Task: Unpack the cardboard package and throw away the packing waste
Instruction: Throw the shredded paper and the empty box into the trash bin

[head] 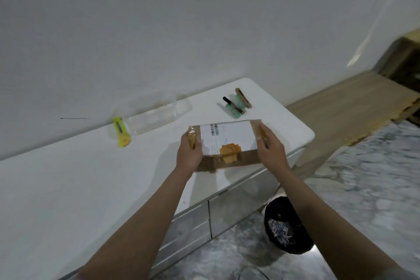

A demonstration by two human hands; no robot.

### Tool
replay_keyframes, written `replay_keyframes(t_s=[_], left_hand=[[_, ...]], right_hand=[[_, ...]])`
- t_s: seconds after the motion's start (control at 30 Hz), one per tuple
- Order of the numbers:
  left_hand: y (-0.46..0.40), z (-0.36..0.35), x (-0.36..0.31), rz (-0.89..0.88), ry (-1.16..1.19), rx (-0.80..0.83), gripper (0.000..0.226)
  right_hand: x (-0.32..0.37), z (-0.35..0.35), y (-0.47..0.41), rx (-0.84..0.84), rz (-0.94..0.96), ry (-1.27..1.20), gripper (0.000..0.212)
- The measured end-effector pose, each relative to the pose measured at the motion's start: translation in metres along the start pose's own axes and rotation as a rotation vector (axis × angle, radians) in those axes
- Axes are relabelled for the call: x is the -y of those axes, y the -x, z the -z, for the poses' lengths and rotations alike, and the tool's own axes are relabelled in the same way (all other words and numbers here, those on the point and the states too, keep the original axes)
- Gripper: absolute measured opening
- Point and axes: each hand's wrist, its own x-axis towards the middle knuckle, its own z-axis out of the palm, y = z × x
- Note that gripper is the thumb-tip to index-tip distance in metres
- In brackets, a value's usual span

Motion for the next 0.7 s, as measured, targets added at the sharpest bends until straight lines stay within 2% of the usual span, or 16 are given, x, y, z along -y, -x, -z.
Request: replay_keyframes(t_s=[0.37, 0.63, 0.7], left_hand=[[0.06, -0.241, -0.102, -0.146, 0.013, 0.355, 0.046], [0.091, -0.334, -0.115, -0.181, -0.099, 0.496, 0.041], [0.093, -0.348, -0.108, -0.153, -0.2, 0.533, 0.049]], right_hand=[[-0.113, 0.217, 0.005, -0.423, -0.258, 0.007, 0.046], [-0.164, 0.283, 0.035, -0.607, -0.421, -0.03, 0.045], [-0.176, 0.288, 0.044, -0.617, -0.468, -0.036, 0.045]])
